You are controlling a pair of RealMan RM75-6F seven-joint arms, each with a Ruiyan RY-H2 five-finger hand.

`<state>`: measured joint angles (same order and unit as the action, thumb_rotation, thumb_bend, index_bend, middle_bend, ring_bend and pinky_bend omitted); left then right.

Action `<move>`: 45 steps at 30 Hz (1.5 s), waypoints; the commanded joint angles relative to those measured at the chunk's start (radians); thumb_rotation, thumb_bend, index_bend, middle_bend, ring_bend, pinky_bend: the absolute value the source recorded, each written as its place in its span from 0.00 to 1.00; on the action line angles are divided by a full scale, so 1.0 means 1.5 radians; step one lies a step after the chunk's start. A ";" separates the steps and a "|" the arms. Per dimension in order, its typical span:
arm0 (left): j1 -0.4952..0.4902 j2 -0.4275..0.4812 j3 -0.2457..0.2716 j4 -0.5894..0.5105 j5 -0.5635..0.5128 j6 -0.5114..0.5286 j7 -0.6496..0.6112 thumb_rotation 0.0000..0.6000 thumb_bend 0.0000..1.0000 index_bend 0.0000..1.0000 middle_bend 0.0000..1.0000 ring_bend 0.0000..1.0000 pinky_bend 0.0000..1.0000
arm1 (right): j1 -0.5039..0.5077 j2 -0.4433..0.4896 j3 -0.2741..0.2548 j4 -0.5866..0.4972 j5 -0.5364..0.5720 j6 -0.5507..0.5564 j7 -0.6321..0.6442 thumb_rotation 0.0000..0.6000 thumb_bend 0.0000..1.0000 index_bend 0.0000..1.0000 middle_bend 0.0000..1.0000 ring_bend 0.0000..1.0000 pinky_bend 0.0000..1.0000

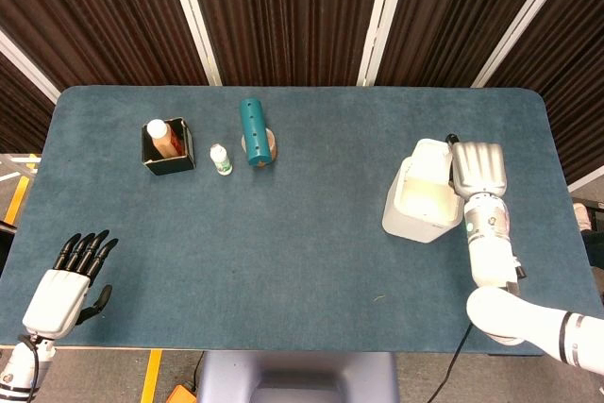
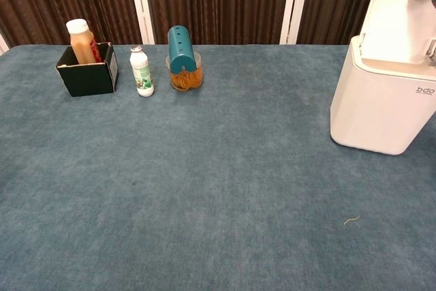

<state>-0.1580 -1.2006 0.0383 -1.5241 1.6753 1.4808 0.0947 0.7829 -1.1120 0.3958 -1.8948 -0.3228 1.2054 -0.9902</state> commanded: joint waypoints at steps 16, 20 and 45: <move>0.007 -0.004 0.005 0.003 0.023 0.023 0.001 1.00 0.45 0.00 0.00 0.00 0.00 | -0.075 0.072 -0.152 -0.091 -0.217 -0.019 0.100 1.00 0.87 0.32 1.00 1.00 1.00; 0.008 -0.007 0.004 0.010 0.027 0.029 -0.003 1.00 0.46 0.00 0.00 0.00 0.00 | -0.081 0.062 -0.186 -0.091 -0.255 -0.014 0.090 1.00 0.87 0.28 1.00 1.00 1.00; 0.011 0.001 0.003 0.007 0.030 0.039 -0.013 1.00 0.45 0.00 0.00 0.00 0.00 | -0.183 -0.015 -0.263 -0.023 -0.558 0.134 0.232 1.00 0.85 0.12 0.98 0.96 0.94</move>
<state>-0.1410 -1.1998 0.0426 -1.5139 1.7200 1.5396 0.0760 0.5861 -1.1298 0.0109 -1.9564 -0.9588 1.2877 -0.7816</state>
